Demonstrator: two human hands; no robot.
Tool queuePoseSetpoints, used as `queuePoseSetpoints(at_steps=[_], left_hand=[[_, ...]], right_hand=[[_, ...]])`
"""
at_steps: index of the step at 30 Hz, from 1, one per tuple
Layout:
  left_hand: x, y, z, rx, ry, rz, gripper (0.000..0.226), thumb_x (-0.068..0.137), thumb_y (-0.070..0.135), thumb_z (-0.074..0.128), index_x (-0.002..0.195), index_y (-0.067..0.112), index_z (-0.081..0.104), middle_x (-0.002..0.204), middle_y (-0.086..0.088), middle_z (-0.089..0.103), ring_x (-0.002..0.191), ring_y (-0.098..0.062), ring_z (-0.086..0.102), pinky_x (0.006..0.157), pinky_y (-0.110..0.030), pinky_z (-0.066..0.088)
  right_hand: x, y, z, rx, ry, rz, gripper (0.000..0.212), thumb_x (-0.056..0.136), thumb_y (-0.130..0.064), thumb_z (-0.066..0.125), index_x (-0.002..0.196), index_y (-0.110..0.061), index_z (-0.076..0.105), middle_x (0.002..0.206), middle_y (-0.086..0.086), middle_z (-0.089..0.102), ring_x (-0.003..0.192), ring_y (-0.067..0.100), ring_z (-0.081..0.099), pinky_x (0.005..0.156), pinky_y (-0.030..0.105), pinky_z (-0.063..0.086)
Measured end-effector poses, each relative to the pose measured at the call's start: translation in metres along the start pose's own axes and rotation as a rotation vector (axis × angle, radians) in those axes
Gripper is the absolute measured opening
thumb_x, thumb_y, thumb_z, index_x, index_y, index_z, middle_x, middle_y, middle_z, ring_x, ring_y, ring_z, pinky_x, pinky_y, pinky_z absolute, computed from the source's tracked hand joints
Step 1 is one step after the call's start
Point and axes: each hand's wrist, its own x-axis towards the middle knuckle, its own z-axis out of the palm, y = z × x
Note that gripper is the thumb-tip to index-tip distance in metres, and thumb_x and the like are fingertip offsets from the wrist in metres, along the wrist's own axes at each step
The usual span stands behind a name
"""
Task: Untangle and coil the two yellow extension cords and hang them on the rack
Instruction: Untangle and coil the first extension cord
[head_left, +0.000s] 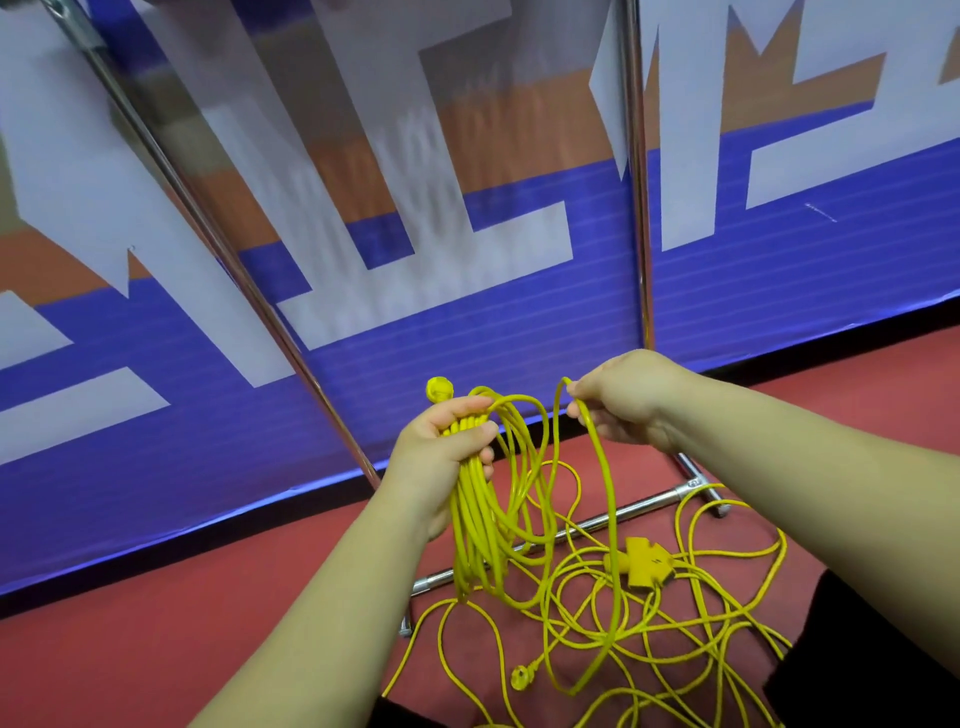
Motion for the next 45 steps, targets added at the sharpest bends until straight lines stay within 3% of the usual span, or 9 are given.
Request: queuePoseSetpoints(at_steps=[9,14,22,28,31,34,36,40,45], left_hand=[[-0.007,-0.008,0.024,0.127,-0.134,-0.054,0.022,0.086,0.004,0.073,0.107,0.011,0.074,0.068,-0.008,0.062,0.056,-0.019,0.056,0.052,-0.028,0.049],[-0.011,-0.016,0.037,0.211,-0.162,-0.118,0.019,0.082,0.005,0.078,0.100,0.011,0.074,0.067,-0.008,0.063,0.054,-0.018,0.055,0.051,-0.027,0.048],[-0.008,-0.016,0.041,0.306,-0.119,-0.036,0.012,0.082,-0.001,0.075,0.085,0.006,0.066,0.058,-0.009,0.057,0.048,-0.019,0.052,0.049,-0.026,0.046],[0.000,0.002,0.026,0.192,0.002,0.055,0.009,0.074,0.008,0.071,0.080,0.006,0.064,0.062,-0.011,0.056,0.051,-0.020,0.052,0.051,-0.028,0.047],[0.004,0.014,0.015,0.077,0.055,0.072,0.025,0.064,0.010,0.064,0.088,0.001,0.060,0.069,-0.011,0.061,0.056,-0.020,0.054,0.052,-0.029,0.047],[0.007,0.022,0.006,-0.027,0.067,0.103,0.012,0.068,0.003,0.061,0.080,0.004,0.057,0.071,-0.008,0.064,0.061,-0.020,0.060,0.059,-0.032,0.054],[0.006,0.027,0.004,-0.123,0.063,0.124,0.016,0.081,-0.007,0.057,0.078,0.008,0.055,0.069,-0.008,0.063,0.060,-0.021,0.062,0.064,-0.036,0.058],[-0.001,0.035,0.002,-0.211,0.088,0.171,0.026,0.089,-0.016,0.047,0.101,0.006,0.054,0.068,-0.007,0.059,0.057,-0.019,0.062,0.057,-0.034,0.058],[-0.006,0.039,0.001,-0.316,0.143,0.176,0.075,0.087,-0.021,0.052,0.144,0.026,0.043,0.072,-0.010,0.063,0.057,-0.021,0.062,0.053,-0.031,0.056]], right_hand=[[0.005,-0.003,-0.002,0.152,0.003,-0.038,0.015,0.093,-0.017,0.070,0.101,-0.004,0.067,0.089,0.014,0.072,0.064,0.015,0.068,0.055,0.025,0.059],[0.002,-0.007,-0.001,0.265,0.000,-0.056,0.012,0.092,-0.015,0.071,0.089,-0.009,0.062,0.077,0.008,0.067,0.056,0.009,0.066,0.046,0.019,0.053],[-0.003,-0.009,-0.001,0.346,-0.042,-0.095,0.012,0.093,-0.014,0.070,0.095,-0.008,0.060,0.087,0.011,0.069,0.068,0.014,0.072,0.059,0.027,0.060],[-0.016,0.013,0.008,-0.022,-0.112,-0.283,0.015,0.088,-0.015,0.071,0.080,-0.013,0.059,0.073,0.008,0.068,0.066,0.018,0.063,0.062,0.031,0.051],[-0.019,0.034,0.025,-0.201,-0.254,-0.363,0.016,0.081,-0.010,0.077,0.085,-0.009,0.061,0.071,0.010,0.067,0.066,0.021,0.057,0.062,0.035,0.043],[-0.019,0.050,0.041,-0.282,-0.374,-0.417,0.023,0.079,-0.006,0.079,0.088,-0.011,0.058,0.087,0.023,0.070,0.073,0.021,0.058,0.067,0.035,0.046],[-0.018,0.058,0.047,-0.320,-0.399,-0.445,0.027,0.079,-0.005,0.079,0.086,-0.017,0.056,0.095,0.020,0.073,0.076,0.017,0.063,0.072,0.034,0.050],[-0.015,0.063,0.057,-0.295,-0.333,-0.482,0.030,0.080,-0.010,0.082,0.086,-0.020,0.055,0.088,0.002,0.068,0.068,0.009,0.059,0.064,0.019,0.047],[-0.010,0.059,0.066,-0.157,-0.322,-0.511,0.025,0.082,-0.003,0.079,0.088,-0.011,0.056,0.072,0.001,0.061,0.055,0.000,0.053,0.058,0.015,0.043]])
